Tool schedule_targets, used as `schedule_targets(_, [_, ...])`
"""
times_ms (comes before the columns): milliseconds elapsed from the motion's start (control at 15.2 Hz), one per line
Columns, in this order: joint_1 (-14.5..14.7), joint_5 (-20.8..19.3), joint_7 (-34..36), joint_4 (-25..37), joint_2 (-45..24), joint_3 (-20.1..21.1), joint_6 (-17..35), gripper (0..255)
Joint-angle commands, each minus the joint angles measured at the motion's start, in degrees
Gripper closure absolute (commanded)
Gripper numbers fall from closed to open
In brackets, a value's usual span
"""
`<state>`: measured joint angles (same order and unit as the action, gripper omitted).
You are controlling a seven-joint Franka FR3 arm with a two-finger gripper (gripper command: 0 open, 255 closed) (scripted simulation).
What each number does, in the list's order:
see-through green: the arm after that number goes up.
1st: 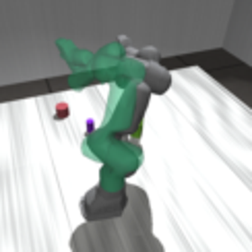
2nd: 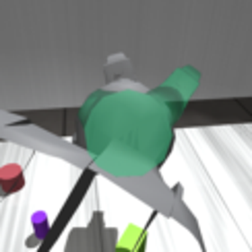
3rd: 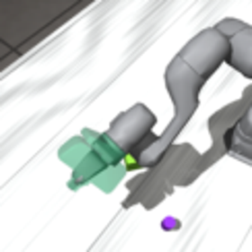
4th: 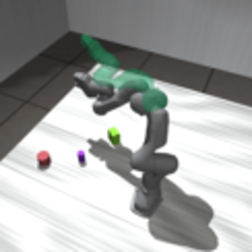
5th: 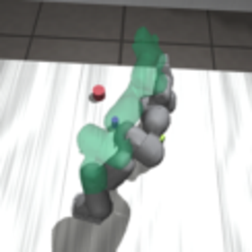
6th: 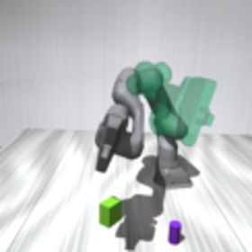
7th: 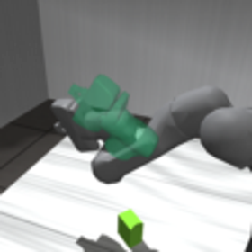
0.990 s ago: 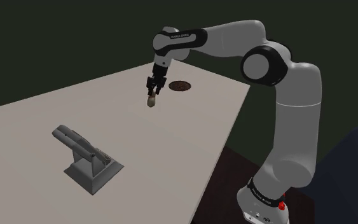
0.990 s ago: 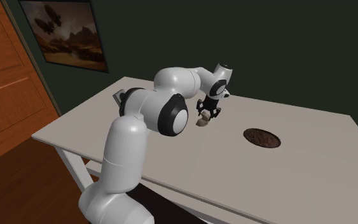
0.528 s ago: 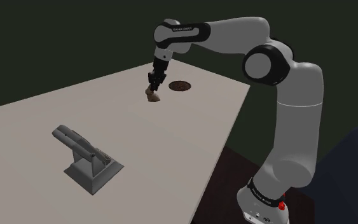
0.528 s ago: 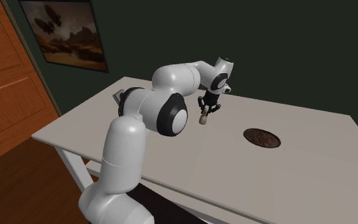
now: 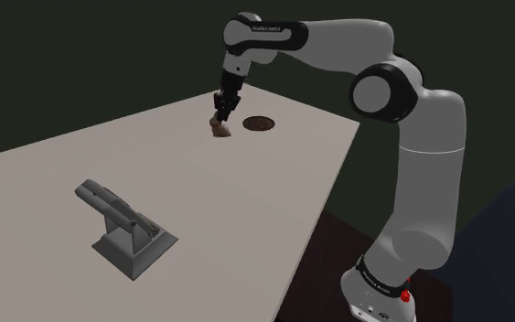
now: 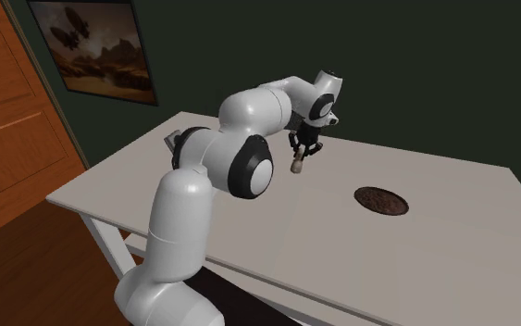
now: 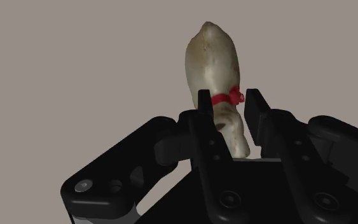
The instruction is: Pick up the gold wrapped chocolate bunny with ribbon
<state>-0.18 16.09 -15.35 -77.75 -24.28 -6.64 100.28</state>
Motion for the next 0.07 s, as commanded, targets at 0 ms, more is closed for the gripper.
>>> schedule_targets(0, [0.02,-0.04,0.15,0.33,0.15,0.0,-0.47,255])
